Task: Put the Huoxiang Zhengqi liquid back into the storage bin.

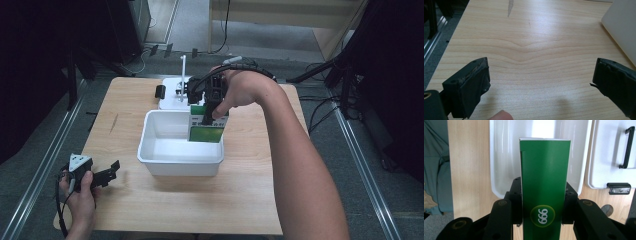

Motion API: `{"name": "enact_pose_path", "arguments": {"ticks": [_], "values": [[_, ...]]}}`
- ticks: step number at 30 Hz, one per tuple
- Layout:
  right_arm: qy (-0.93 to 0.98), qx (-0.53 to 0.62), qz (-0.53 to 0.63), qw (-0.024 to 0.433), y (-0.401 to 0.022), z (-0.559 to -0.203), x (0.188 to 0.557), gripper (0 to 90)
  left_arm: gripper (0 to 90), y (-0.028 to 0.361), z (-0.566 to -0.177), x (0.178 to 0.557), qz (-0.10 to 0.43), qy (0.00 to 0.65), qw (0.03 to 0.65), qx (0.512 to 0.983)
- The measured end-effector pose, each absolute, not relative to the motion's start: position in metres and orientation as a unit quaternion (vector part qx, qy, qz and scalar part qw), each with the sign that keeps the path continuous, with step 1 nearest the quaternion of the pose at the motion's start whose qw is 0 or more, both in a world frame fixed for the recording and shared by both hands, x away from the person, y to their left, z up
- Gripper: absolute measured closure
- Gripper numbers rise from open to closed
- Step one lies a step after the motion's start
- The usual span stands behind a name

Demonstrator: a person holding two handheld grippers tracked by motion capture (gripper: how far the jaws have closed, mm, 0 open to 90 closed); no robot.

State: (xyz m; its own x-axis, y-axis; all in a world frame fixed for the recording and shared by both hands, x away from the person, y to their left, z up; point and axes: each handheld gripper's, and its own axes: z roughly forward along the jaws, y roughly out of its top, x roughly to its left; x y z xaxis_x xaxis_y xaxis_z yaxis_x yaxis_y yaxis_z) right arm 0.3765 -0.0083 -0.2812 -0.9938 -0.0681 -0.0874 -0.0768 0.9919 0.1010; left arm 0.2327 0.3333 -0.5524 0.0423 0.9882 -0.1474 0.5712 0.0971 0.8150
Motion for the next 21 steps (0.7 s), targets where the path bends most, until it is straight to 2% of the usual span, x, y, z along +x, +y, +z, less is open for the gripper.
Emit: {"name": "enact_pose_path", "arguments": {"ticks": [21], "values": [[0.997,-0.055,0.027,0.046,-0.002,-0.311,0.381,63.3,1.8,0.333,-0.552,0.233,0.274,0.636,0.381,0.613]]}}
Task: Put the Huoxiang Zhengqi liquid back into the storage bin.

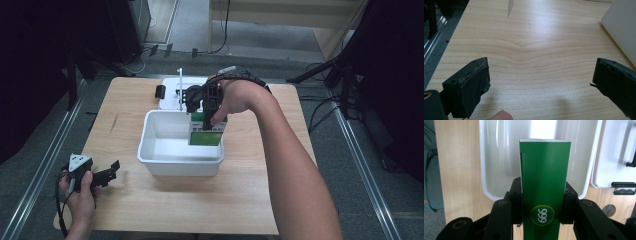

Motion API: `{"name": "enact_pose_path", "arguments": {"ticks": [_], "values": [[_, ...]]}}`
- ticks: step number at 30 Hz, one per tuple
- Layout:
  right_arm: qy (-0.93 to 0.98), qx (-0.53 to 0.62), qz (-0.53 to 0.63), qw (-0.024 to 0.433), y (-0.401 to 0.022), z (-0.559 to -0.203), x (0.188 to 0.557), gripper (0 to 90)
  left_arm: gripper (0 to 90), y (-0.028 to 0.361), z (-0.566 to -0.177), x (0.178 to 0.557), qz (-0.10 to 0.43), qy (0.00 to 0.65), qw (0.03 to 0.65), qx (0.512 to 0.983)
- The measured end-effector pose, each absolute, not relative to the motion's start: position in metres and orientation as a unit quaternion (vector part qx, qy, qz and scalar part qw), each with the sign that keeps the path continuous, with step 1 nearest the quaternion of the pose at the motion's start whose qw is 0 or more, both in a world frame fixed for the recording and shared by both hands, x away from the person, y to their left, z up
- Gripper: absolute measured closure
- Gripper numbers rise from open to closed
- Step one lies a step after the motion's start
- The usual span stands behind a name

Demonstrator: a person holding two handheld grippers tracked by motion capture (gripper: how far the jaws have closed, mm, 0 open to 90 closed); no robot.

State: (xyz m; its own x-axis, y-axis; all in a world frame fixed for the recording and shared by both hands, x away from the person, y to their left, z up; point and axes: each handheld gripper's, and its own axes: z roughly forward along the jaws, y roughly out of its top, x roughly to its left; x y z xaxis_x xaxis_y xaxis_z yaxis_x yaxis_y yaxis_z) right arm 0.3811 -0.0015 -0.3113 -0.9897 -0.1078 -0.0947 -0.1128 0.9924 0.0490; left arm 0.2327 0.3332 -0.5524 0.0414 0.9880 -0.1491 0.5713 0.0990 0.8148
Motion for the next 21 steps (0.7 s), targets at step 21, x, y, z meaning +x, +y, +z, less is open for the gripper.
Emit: {"name": "enact_pose_path", "arguments": {"ticks": [21], "values": [[0.997,-0.056,0.009,0.048,0.007,-0.358,0.389,63.3,1.8,0.333,-0.552,0.233,0.274,0.635,0.379,0.615]]}}
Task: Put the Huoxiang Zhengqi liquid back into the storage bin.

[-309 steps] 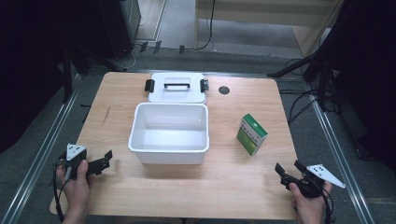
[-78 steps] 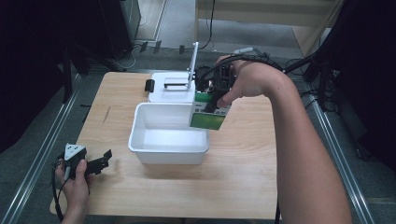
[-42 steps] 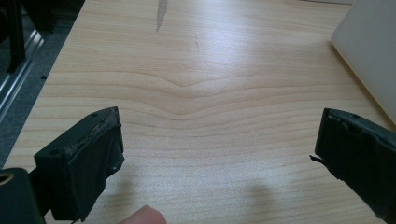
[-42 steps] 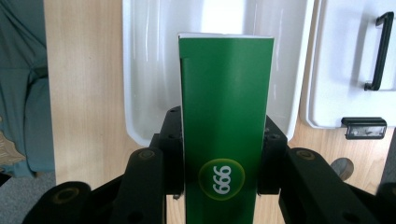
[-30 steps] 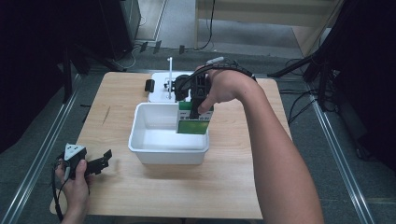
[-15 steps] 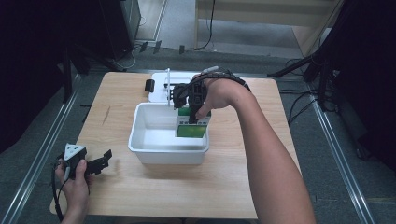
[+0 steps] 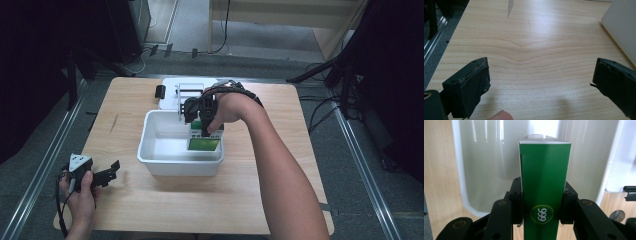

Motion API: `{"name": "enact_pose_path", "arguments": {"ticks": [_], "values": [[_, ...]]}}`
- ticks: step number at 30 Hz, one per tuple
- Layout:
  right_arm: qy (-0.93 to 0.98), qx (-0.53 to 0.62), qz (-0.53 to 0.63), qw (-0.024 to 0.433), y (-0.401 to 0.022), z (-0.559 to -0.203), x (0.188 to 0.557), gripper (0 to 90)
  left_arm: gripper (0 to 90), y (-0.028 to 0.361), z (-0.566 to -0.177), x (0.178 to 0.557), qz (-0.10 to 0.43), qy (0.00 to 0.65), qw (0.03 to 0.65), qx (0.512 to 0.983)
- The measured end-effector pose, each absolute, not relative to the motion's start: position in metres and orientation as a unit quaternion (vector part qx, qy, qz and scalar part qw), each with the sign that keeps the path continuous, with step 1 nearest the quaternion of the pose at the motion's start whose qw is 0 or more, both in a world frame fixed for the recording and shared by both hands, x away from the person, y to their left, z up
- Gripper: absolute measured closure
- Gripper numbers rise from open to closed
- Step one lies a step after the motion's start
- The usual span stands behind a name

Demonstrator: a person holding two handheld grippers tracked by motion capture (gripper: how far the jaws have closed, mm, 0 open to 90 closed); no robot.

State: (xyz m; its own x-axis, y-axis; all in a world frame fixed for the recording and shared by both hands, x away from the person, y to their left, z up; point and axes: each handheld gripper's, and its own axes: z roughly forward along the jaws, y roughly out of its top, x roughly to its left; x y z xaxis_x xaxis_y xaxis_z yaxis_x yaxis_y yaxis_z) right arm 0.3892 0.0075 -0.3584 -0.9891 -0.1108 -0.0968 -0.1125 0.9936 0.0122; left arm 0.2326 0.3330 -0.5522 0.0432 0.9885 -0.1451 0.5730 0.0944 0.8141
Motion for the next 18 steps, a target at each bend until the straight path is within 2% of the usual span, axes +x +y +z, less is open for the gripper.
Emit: {"name": "enact_pose_path", "arguments": {"ticks": [18], "values": [[0.998,-0.048,-0.007,0.047,0.022,-0.389,0.394,63.0,1.8,0.333,-0.552,0.233,0.276,0.635,0.38,0.613]]}}
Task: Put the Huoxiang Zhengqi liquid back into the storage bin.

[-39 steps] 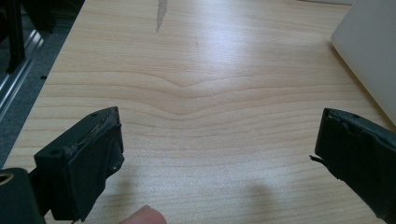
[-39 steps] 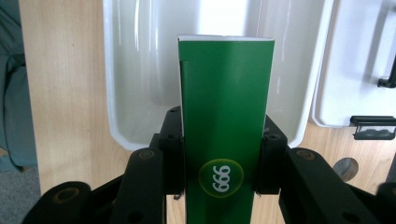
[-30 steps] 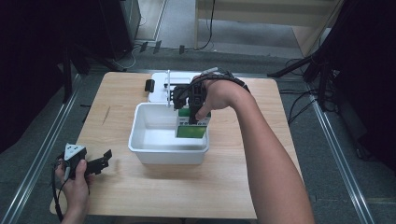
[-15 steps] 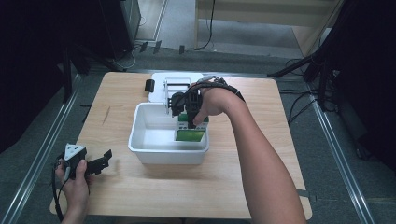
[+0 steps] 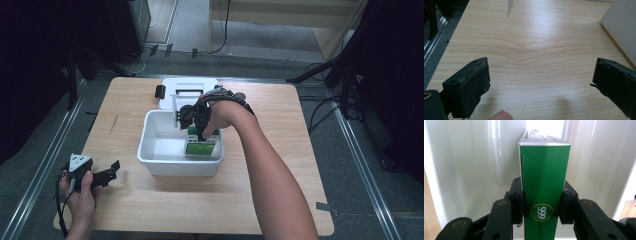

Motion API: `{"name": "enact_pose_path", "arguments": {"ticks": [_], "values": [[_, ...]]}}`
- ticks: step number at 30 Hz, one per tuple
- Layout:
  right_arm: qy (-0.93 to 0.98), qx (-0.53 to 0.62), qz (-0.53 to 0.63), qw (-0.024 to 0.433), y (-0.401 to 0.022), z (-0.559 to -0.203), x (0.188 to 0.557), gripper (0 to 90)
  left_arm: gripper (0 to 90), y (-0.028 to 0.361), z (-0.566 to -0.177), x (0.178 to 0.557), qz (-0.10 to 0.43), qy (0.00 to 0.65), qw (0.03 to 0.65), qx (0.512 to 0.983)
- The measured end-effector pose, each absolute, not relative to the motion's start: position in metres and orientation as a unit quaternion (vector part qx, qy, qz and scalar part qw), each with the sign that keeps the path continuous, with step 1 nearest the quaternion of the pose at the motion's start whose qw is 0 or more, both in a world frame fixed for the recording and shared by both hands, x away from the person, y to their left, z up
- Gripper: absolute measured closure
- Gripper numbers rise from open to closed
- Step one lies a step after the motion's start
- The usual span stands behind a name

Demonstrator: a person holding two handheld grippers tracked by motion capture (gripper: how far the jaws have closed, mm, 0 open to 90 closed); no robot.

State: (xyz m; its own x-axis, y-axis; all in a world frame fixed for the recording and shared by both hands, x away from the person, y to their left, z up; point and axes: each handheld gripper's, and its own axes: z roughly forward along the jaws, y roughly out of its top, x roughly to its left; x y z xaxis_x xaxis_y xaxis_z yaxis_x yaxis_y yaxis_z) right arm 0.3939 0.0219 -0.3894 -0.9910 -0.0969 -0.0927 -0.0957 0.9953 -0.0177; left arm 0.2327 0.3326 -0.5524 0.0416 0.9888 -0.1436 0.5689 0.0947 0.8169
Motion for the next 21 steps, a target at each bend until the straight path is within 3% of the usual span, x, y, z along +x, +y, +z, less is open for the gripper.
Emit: {"name": "enact_pose_path", "arguments": {"ticks": [13,21], "values": [[0.998,-0.02,0.033,0.05,0.025,-0.386,0.396,58.2,1.8,0.333,-0.552,0.233,0.274,0.635,0.38,0.614],[0.997,-0.011,0.052,0.049,0.02,-0.38,0.395,48.4,1.7,0.333,-0.552,0.233,0.274,0.635,0.379,0.615]]}}
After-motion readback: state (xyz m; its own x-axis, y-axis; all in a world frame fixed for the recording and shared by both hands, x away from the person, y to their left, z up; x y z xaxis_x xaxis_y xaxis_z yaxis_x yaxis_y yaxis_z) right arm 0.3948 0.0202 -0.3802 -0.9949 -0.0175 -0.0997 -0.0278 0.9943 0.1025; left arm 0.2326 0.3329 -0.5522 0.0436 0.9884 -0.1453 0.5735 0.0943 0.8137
